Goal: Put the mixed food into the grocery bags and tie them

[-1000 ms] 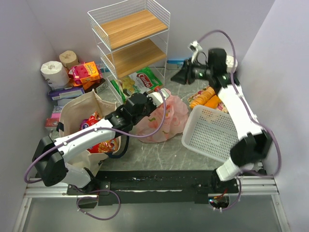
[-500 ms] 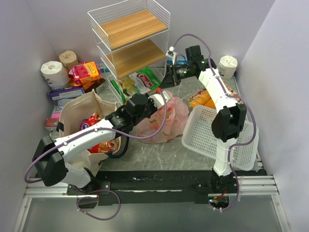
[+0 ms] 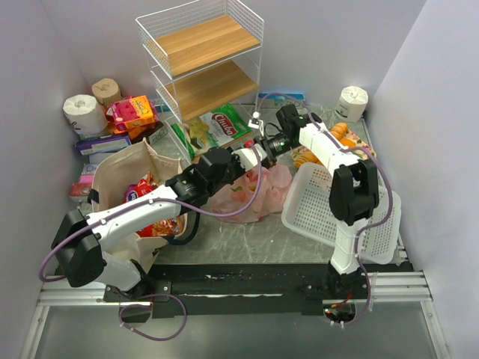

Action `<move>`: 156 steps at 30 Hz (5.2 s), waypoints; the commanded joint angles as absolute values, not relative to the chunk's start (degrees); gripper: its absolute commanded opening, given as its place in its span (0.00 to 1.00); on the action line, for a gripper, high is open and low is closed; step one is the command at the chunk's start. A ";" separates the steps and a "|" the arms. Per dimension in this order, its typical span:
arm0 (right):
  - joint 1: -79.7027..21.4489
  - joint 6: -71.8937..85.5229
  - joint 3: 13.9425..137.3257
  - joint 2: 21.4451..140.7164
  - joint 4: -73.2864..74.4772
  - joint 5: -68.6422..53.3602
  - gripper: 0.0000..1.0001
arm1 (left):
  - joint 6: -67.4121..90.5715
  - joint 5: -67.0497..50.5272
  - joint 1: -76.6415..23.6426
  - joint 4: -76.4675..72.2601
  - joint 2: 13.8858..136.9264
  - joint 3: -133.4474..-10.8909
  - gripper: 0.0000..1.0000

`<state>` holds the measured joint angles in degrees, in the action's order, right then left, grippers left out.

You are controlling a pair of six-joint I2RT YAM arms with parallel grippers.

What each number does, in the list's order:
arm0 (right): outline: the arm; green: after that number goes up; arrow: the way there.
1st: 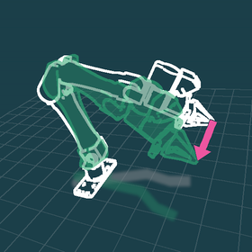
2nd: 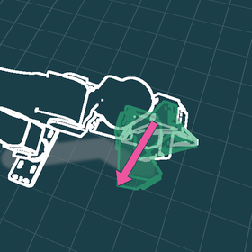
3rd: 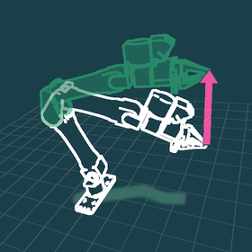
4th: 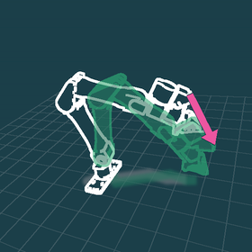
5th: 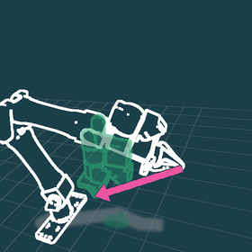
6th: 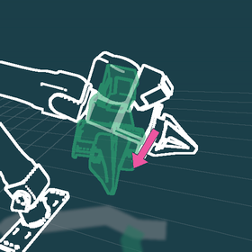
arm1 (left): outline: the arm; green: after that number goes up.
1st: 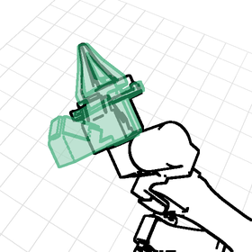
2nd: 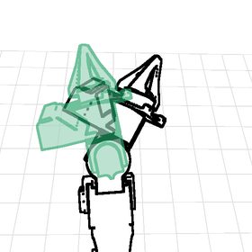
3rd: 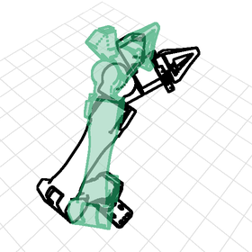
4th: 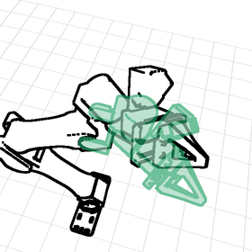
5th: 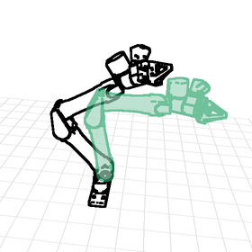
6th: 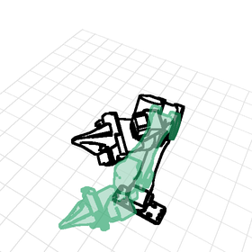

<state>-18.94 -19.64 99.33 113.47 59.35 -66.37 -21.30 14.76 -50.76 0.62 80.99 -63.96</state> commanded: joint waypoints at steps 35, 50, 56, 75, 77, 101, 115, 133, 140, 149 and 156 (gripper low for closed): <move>-20.92 8.08 71.37 94.13 11.52 -69.70 0.51 | 8.09 6.33 -50.62 -3.25 77.70 -60.56 0.01; -21.53 4.85 71.37 91.51 16.60 -65.93 0.07 | 9.67 7.74 -50.19 -1.15 77.52 -62.13 0.01; -20.66 2.90 69.35 84.57 22.15 -59.95 0.03 | 8.62 4.58 -49.22 2.54 77.69 -64.77 0.04; -20.30 1.48 72.16 82.97 29.62 -56.33 0.00 | 6.24 -2.45 -44.21 17.57 69.61 -71.01 0.93; -20.30 1.93 72.60 83.32 29.71 -56.78 0.00 | 7.46 -5.96 -42.64 19.15 68.56 -71.10 0.91; -20.39 3.43 73.56 84.90 29.35 -56.25 0.00 | 19.86 -24.79 -40.43 17.32 72.42 -70.67 0.32; -20.30 3.69 74.18 86.13 29.36 -56.87 0.00 | 21.27 -16.97 -42.89 20.74 70.58 -70.93 0.34; -20.21 3.43 74.62 86.75 29.27 -57.66 0.00 | 21.01 -13.10 -42.89 21.45 74.00 -71.28 0.36; -20.30 2.99 74.71 86.75 29.62 -57.66 0.00 | 20.39 -13.62 -42.80 19.95 75.59 -72.25 0.34; -20.13 1.94 74.71 84.99 31.46 -53.20 0.00 | 21.53 -8.19 -42.80 18.54 75.85 -71.02 0.01; -14.86 -1.75 76.64 79.02 37.52 -41.51 0.00 | 21.53 -1.94 -41.84 23.46 73.92 -68.82 0.01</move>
<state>-18.59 1.87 72.66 85.23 33.93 -50.33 20.86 -7.03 -42.54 21.08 75.96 -69.60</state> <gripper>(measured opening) 0.065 0.021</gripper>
